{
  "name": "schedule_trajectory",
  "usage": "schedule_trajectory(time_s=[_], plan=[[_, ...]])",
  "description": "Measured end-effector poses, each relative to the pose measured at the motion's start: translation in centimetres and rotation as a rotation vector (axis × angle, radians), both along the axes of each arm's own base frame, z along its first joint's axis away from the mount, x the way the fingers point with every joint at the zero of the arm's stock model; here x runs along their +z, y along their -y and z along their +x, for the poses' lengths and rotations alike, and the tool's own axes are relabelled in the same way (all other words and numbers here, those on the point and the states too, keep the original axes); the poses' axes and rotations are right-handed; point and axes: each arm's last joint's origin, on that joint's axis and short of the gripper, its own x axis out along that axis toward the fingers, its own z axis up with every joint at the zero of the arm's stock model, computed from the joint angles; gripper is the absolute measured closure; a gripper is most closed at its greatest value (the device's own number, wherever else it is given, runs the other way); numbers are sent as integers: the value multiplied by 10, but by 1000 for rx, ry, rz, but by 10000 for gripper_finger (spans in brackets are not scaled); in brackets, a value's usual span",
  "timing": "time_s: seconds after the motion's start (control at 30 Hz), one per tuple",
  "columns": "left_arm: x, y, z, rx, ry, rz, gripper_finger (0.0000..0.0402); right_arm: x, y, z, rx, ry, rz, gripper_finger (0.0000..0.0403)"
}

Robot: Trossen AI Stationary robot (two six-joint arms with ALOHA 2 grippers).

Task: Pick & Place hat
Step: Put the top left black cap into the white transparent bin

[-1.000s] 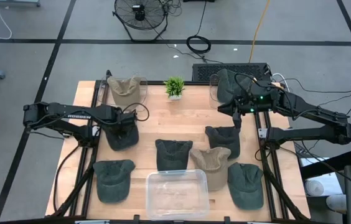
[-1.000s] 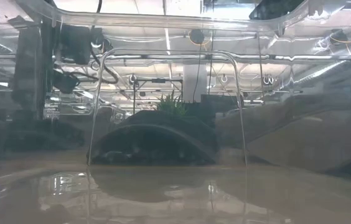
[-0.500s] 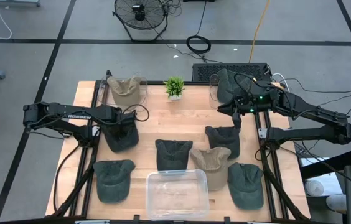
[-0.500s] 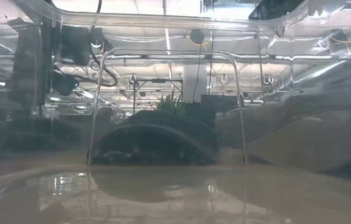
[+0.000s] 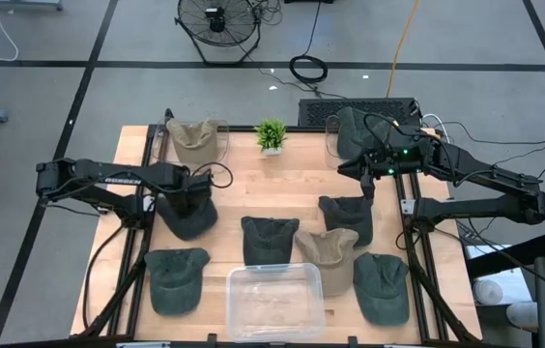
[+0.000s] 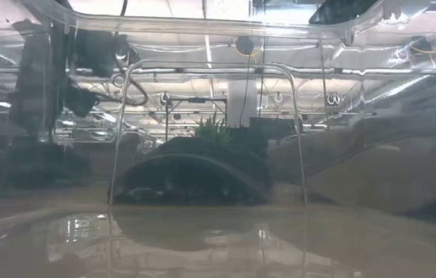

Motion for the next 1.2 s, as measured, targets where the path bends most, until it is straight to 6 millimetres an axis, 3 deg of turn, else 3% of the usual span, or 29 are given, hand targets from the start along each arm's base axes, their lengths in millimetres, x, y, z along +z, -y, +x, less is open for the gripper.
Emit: schedule_trajectory(time_s=[0.17,0.37,0.57,0.77,0.9,1.03,1.2], plan=[[26,-2,10,-57,42,9,395,0,0,0,-17,5,41,353],[71,1,24,-184,141,26,391,0,0,0,-51,13,110,353],[133,16,37,-262,334,-10,393,3,4,1,-167,53,119,353],[204,36,45,-292,549,116,395,7,4,2,-166,98,138,353],[237,53,54,-306,643,207,396,8,3,0,-137,89,90,353],[254,74,75,-289,687,255,396,8,0,-4,-83,84,85,353],[260,104,106,-334,694,294,395,9,-9,-14,-21,66,73,353]])
